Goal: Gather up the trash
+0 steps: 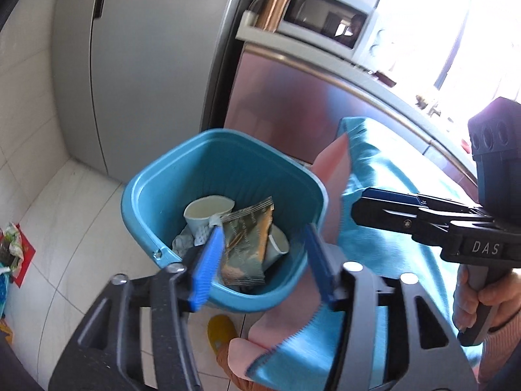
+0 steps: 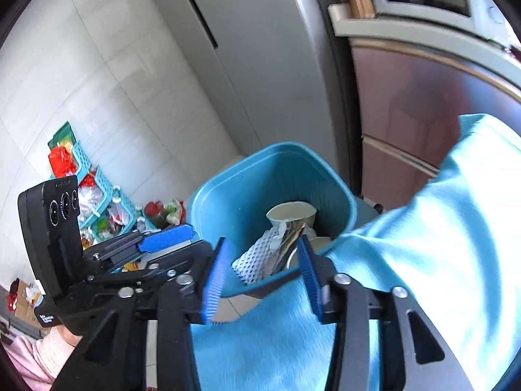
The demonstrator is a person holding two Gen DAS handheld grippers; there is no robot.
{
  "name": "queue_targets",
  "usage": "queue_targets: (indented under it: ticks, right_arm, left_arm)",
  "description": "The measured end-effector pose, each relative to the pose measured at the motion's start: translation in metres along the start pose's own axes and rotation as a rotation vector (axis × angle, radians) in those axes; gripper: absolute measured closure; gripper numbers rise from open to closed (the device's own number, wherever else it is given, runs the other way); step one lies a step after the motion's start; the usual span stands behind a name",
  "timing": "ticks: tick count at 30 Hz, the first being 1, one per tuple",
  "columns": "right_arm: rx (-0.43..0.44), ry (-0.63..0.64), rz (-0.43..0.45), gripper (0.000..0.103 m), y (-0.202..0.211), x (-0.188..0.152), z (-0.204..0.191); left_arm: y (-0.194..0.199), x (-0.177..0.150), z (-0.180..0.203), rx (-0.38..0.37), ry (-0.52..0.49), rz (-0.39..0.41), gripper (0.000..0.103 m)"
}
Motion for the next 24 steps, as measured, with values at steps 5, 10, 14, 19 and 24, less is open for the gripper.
queue_targets:
  ticks: [5,10,14,19,24]
  right_arm:
    - [-0.049,-0.003,0.114,0.032,0.048,0.005,0.009]
    - [-0.159,0.017,0.245,0.010,0.103,0.000,0.019]
    - [-0.245,0.017,0.345,0.007,0.146,-0.009,0.029]
    - [-0.371,0.012,0.442,0.007,0.200,-0.024,0.045]
    - [-0.479,0.012,0.511,0.007,0.245,-0.043,0.056]
  left_arm:
    - [0.030,0.013,0.023,-0.022,-0.048,0.090,0.013]
    - [0.057,0.019,0.054,-0.022,-0.107,0.176,0.006]
    - [0.073,0.019,0.078,-0.028,-0.113,0.221,0.006]
    - [0.089,0.018,0.113,-0.048,-0.159,0.268,0.006]
    - [0.104,0.014,0.149,-0.082,-0.193,0.308,0.006]
Point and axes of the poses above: each gripper's, at about its wrist camera, not at the fingertips, and y roughly against the way its jaws point, z to its right, x to its top, the point moved 10 cm from there along -y, roughly the way its jaws point, and after that the axes turned 14 degrees about z, right-handed, at the moved point
